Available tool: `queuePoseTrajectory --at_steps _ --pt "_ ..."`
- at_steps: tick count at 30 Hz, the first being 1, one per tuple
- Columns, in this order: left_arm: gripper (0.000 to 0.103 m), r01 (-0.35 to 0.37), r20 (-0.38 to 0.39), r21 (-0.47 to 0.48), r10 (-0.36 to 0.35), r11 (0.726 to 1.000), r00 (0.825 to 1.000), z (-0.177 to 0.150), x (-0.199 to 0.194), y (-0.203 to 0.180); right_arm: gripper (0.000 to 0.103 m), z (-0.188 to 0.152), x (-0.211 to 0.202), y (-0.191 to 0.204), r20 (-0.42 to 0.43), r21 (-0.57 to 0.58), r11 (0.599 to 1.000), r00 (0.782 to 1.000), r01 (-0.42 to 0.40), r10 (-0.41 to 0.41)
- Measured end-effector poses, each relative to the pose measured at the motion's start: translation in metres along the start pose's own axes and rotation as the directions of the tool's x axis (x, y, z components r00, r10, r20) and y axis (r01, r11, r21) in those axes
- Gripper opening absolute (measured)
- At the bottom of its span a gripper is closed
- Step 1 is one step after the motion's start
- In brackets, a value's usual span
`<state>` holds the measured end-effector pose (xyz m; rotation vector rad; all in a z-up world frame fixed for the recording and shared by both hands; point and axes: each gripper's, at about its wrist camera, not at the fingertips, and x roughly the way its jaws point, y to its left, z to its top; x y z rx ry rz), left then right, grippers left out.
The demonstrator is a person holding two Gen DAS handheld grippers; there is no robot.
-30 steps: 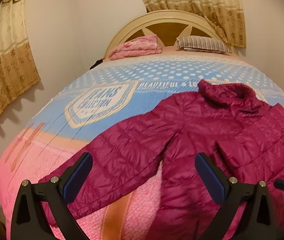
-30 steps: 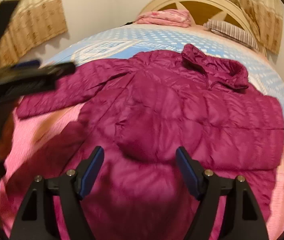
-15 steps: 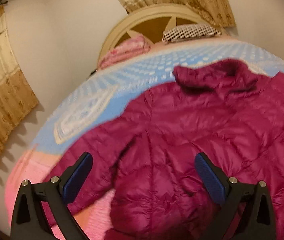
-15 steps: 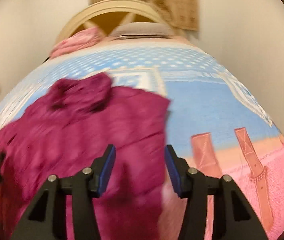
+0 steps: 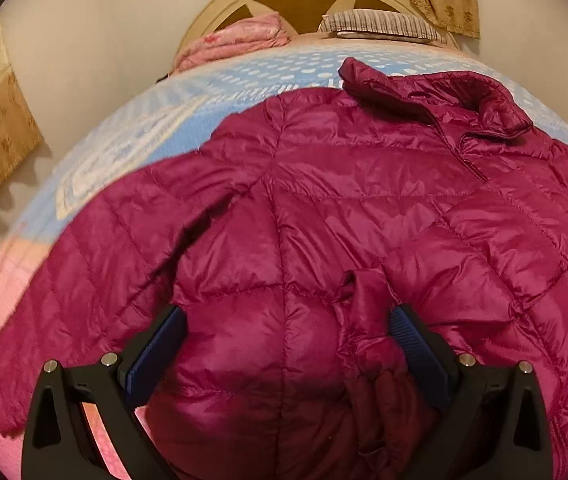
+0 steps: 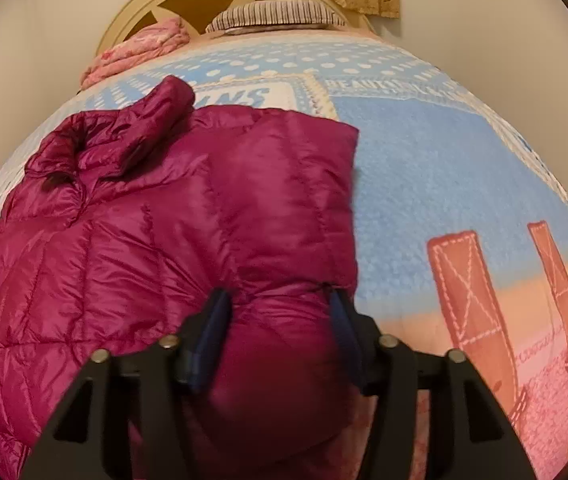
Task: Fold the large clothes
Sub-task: 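Carry the held sleeve across the jacket body with the right tool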
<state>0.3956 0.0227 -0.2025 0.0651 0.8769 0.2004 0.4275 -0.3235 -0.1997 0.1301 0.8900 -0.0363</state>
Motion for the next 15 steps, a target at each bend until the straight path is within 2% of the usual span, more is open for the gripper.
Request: queuePoseTrajectory --at_steps 1,2,7,8,10,15 --pt "0.102 0.008 -0.001 -0.002 -0.008 1.0 1.0 0.0 0.0 0.0 0.089 -0.002 0.002 -0.002 -0.009 0.012 0.999 0.999 0.032 -0.032" --pt "0.102 0.019 -0.005 -0.011 -0.019 1.0 1.0 -0.001 0.001 0.001 0.103 -0.004 0.006 -0.004 -0.03 0.03 0.997 0.998 0.064 -0.063" --pt "0.102 0.08 -0.026 -0.067 -0.082 0.995 0.996 -0.001 0.006 0.009 0.101 -0.005 0.002 -0.009 -0.037 0.049 0.997 0.998 0.057 -0.055" --pt "0.102 0.095 -0.027 -0.083 -0.097 0.992 0.995 -0.002 0.006 0.012 0.095 -0.006 -0.002 -0.01 -0.022 0.054 0.997 0.998 0.054 -0.053" --pt "0.102 0.109 -0.026 -0.098 -0.112 0.989 0.993 -0.002 0.006 0.014 0.089 -0.003 -0.013 -0.013 0.015 0.071 0.997 0.999 0.039 -0.04" --pt "0.102 0.088 -0.02 -0.085 -0.09 0.992 0.996 -0.003 0.004 0.008 0.089 0.008 -0.038 -0.006 0.123 0.044 0.994 0.987 0.097 -0.101"
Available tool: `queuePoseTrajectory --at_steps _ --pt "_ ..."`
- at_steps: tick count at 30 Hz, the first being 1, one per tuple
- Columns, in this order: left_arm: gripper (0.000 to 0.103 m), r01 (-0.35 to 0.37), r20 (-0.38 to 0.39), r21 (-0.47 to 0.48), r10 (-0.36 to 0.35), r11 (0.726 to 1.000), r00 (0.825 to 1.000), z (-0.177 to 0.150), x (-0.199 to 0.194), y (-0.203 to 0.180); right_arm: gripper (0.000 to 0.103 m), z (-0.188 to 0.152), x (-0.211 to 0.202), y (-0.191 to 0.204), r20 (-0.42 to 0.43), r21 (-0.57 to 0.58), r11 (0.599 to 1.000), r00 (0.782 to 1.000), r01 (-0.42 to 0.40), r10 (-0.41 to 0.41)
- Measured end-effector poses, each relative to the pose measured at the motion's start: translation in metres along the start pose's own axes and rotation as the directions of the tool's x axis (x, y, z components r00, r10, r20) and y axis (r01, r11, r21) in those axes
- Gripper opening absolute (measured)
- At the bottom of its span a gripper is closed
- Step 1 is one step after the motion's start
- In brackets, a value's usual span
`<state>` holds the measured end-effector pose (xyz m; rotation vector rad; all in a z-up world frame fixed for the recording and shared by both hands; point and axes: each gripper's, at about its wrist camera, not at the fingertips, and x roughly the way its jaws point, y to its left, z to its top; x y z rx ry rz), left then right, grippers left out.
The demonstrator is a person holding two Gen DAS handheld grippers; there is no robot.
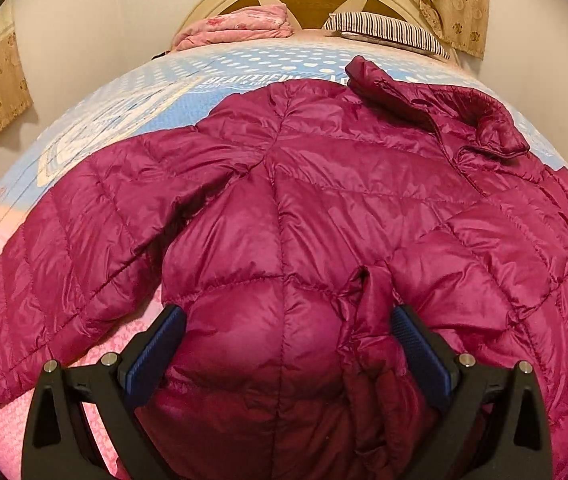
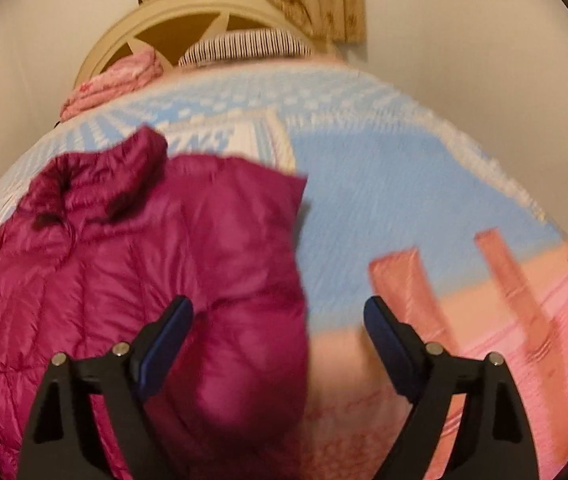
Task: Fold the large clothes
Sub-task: 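Carry the held sleeve across the jacket body with the right tool, then open the right tool to release the sleeve on the jacket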
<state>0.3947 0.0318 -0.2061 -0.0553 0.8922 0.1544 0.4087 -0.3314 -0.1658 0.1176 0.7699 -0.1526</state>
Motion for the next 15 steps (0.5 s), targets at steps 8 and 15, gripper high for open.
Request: queuePoseTrajectory --at_steps 8,15 --pt "0.102 0.001 0.016 -0.021 -0.001 1.0 1.0 -0.001 -0.002 0.006 0.026 0.034 0.03 0.024 -0.064 -0.027 0.994 0.992 -0.107 0.105" --pt "0.102 -0.004 0.014 -0.017 0.004 1.0 1.0 -0.001 -0.002 0.006 0.027 0.017 0.073 0.045 -0.115 -0.131 0.991 0.993 -0.04 0.025"
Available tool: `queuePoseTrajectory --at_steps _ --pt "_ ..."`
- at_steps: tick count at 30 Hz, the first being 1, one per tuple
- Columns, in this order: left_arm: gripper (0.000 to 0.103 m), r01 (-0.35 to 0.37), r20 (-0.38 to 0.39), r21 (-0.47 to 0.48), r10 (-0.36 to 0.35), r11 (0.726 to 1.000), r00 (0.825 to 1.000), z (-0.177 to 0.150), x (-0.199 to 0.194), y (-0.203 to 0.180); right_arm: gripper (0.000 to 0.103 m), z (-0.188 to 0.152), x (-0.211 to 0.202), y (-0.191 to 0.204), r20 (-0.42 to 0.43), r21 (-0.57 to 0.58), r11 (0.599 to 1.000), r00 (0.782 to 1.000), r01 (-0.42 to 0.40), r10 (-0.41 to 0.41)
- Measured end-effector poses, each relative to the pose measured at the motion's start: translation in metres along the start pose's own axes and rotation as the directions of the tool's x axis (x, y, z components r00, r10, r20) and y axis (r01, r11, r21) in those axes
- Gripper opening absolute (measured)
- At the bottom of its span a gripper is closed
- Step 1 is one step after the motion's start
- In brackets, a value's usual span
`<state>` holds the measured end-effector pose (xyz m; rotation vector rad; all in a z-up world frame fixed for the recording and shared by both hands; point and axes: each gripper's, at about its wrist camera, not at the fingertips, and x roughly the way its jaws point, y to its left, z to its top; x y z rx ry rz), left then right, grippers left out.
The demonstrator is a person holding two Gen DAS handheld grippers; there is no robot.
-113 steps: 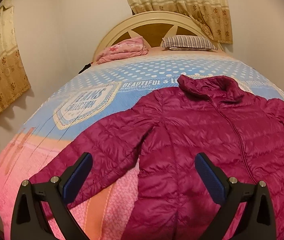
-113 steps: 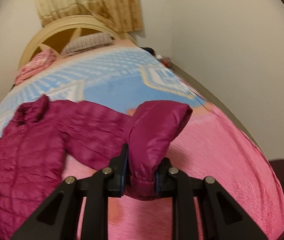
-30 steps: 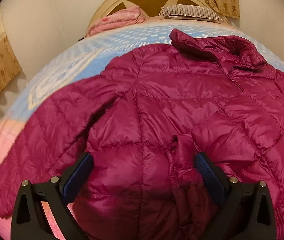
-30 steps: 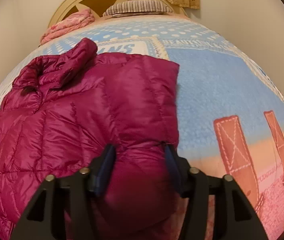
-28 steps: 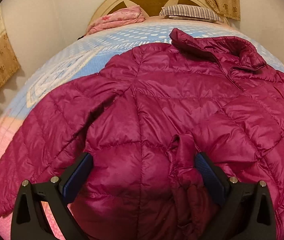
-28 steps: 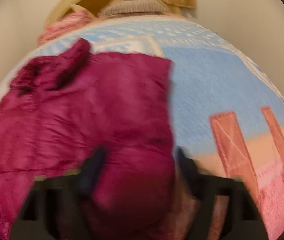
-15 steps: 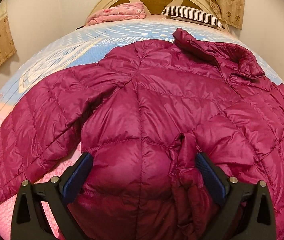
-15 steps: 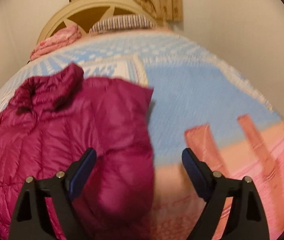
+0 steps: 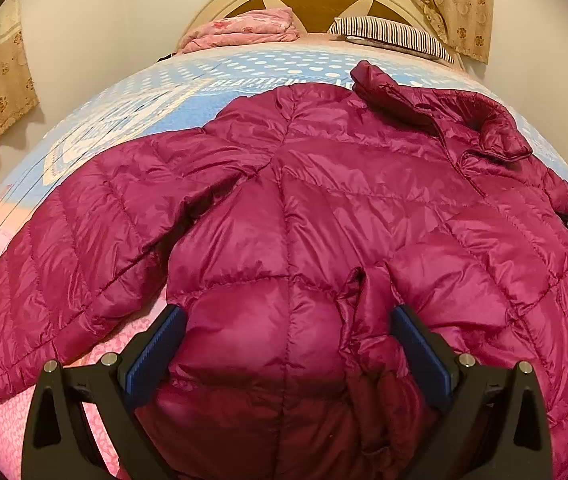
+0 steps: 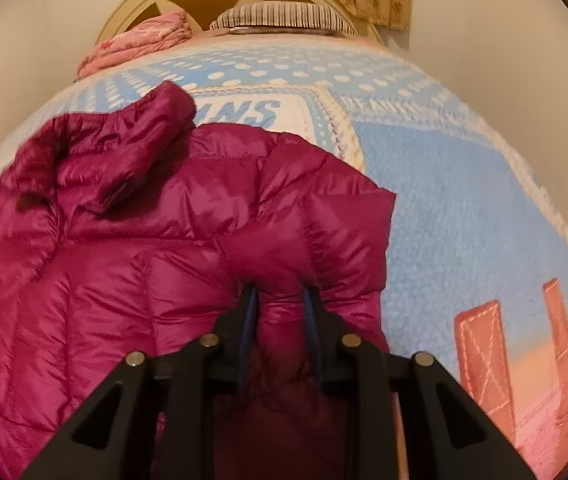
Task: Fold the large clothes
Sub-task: 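Open the right tool to release the sleeve on the jacket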
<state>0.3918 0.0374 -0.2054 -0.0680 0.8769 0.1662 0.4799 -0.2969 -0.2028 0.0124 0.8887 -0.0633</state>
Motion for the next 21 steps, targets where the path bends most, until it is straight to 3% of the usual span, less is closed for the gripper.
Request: queuePoseTrajectory --at_steps 3,6,10,15,21 --pt "0.102 0.008 -0.002 -0.006 -0.008 1.0 1.0 0.0 0.0 0.001 0.027 0.002 -0.008 -0.002 -0.005 -0.011 1.0 1.0 0.014 -0.014" --pt "0.102 0.008 -0.001 -0.006 -0.008 1.0 1.0 0.0 0.0 0.002 0.029 0.0 -0.047 -0.009 0.033 0.021 1.0 0.999 -0.015 0.015" --pt "0.102 0.013 -0.001 -0.009 -0.013 1.0 1.0 0.0 0.0 0.002 0.06 -0.021 -0.091 0.014 0.06 -0.063 0.996 0.996 -0.065 0.069" --pt "0.102 0.018 0.002 -0.016 -0.018 1.0 1.0 0.0 0.0 0.003 0.061 -0.052 -0.083 0.048 -0.009 -0.104 0.984 0.989 -0.146 0.146" --pt "0.102 0.039 0.035 -0.033 -0.038 0.999 0.999 0.0 -0.018 0.017 0.062 -0.081 -0.059 0.064 0.035 -0.136 0.988 0.996 -0.078 0.084"
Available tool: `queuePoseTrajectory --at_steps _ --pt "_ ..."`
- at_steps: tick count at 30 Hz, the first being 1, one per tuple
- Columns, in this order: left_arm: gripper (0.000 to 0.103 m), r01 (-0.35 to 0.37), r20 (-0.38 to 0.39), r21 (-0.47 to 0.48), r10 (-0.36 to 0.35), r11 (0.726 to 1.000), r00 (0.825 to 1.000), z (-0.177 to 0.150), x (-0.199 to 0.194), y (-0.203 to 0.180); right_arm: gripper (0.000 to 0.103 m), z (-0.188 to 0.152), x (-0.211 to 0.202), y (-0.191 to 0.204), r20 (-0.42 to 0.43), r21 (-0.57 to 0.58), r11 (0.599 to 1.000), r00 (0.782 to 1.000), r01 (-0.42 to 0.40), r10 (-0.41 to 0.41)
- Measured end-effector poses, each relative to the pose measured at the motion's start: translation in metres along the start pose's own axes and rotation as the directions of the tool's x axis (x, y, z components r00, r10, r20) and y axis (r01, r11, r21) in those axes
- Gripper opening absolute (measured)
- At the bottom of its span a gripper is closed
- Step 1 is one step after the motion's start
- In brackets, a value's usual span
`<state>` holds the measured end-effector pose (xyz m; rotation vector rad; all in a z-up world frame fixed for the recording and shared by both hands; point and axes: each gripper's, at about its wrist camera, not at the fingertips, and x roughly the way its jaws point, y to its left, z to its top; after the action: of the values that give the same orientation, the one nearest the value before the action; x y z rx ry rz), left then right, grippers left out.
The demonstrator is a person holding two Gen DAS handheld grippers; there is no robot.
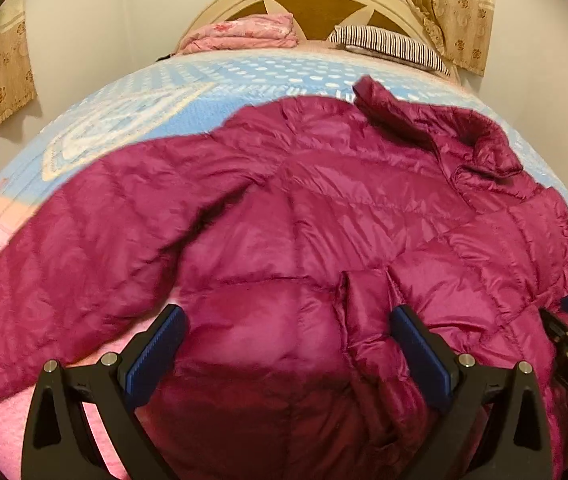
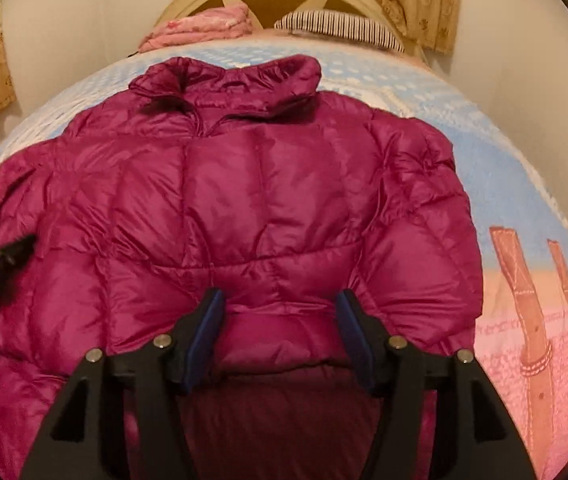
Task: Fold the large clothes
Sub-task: 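Open the right tool to release the sleeve on the jacket, then grasp the other sleeve with the left tool and fold it across the body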
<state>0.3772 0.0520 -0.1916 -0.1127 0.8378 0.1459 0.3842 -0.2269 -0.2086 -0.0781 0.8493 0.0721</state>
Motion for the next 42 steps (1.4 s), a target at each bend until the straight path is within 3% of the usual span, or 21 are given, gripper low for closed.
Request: queuePoseTrajectory --at_steps 4,7,10,13,16,19,21,24,28,30,33,37,38,39,40,41,42 --pt "0.102 -0.093 0.047 0.008 0.092 0.996 0.995 -0.005 -0.03 0.026 0.064 0.002 0.001 0.004 0.013 -0.019 0.999 0.999 0.033 -0.033" --pt "0.102 -0.113 0.081 0.01 0.112 0.994 0.99 -0.008 -0.052 0.051 0.065 0.0 -0.001 0.001 0.016 -0.006 1.0 1.0 0.022 -0.022" --pt "0.102 -0.159 0.13 -0.006 0.158 0.987 0.979 -0.011 -0.079 0.085 0.065 0.002 -0.003 0.001 0.015 -0.007 1.0 1.0 0.02 -0.02" --pt "0.102 -0.258 0.152 -0.024 0.259 0.966 0.954 -0.02 -0.101 0.13 0.066 0.001 -0.028 -0.002 0.044 0.033 0.999 0.999 -0.03 0.029" --pt "0.102 -0.354 0.107 -0.039 0.356 0.935 0.928 -0.032 -0.1 0.175 0.084 0.001 -0.058 0.015 0.119 0.002 0.995 0.988 -0.096 0.095" --pt "0.102 -0.436 0.036 -0.082 0.44 0.896 0.897 -0.042 -0.094 0.217 0.085 -0.003 -0.066 0.051 0.134 -0.116 0.984 0.979 -0.137 0.153" --pt "0.102 -0.454 0.01 -0.144 0.46 0.879 0.888 -0.048 -0.097 0.245 0.085 -0.007 -0.055 0.068 0.098 -0.164 0.977 0.983 -0.137 0.154" --pt "0.102 -0.441 -0.019 -0.224 0.448 0.869 0.894 -0.053 -0.101 0.273 0.085 -0.017 -0.028 0.079 0.009 -0.192 0.974 0.992 -0.122 0.126" --pt "0.102 -0.359 -0.061 -0.327 0.36 0.874 0.931 -0.059 -0.094 0.295 0.085 -0.018 -0.032 0.076 0.012 -0.181 0.975 0.991 -0.128 0.133" --pt "0.102 -0.34 -0.065 -0.355 0.34 0.871 0.938 -0.061 -0.093 0.3 0.085 -0.018 -0.038 0.074 0.02 -0.179 0.976 0.991 -0.127 0.132" --pt "0.102 -0.293 -0.046 -0.369 0.297 0.882 0.954 -0.059 -0.096 0.29 0.085 -0.023 -0.057 0.07 0.063 -0.184 0.976 0.989 -0.117 0.131" --pt "0.102 -0.203 -0.041 -0.335 0.201 0.92 0.979 -0.052 -0.087 0.273 0.085 -0.035 -0.077 0.071 0.093 -0.228 0.967 0.985 -0.118 0.142" --pt "0.09 -0.19 -0.044 -0.323 0.186 0.927 0.982 -0.051 -0.084 0.27 0.085 -0.036 -0.078 0.07 0.101 -0.237 0.965 0.985 -0.113 0.14" --pt "0.06 -0.185 -0.05 -0.312 0.179 0.932 0.983 -0.05 -0.08 0.267 0.085 -0.039 -0.08 0.07 0.113 -0.242 0.965 0.985 -0.101 0.132" --pt "0.048 -0.183 -0.082 -0.288 0.166 0.94 0.983 -0.049 -0.072 0.263 0.085 -0.042 -0.082 0.068 0.128 -0.24 0.966 0.984 -0.093 0.126" --pt "0.043 -0.189 -0.095 -0.277 0.169 0.942 0.981 -0.046 -0.068 0.26 0.085 -0.043 -0.082 0.065 0.136 -0.23 0.968 0.982 -0.097 0.131" --pt "0.028 -0.194 -0.089 -0.274 0.176 0.942 0.98 -0.046 -0.07 0.259 0.085 -0.043 -0.082 0.062 0.14 -0.222 0.97 0.981 -0.103 0.136"
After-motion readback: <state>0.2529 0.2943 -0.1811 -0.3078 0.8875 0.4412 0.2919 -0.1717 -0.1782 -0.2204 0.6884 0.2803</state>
